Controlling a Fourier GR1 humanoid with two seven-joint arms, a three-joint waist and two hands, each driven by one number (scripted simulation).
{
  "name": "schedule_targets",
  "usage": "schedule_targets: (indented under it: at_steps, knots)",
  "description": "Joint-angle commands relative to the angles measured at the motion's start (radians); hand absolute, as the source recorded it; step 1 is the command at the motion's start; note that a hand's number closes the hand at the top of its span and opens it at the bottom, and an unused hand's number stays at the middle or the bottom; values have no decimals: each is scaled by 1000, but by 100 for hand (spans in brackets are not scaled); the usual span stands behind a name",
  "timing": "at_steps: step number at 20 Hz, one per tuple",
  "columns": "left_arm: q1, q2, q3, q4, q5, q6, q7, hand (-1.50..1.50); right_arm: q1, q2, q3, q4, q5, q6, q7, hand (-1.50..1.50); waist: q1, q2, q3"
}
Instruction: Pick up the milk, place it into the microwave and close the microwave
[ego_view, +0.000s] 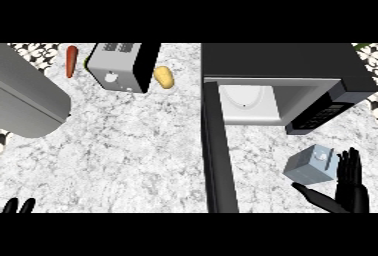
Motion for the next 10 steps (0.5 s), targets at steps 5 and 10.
schedule_targets:
  at_steps: [5, 10]
  knots:
    - [12, -9, -13, 20, -14, -5, -16, -150, -81, 28, 28, 147, -42, 230, -196, 150, 2, 0, 0]
    - [-5, 12, 42, 3, 62, -15, 20, -150, -90, 39, -8, 10, 48, -119, -179, 150, -4, -1, -3]
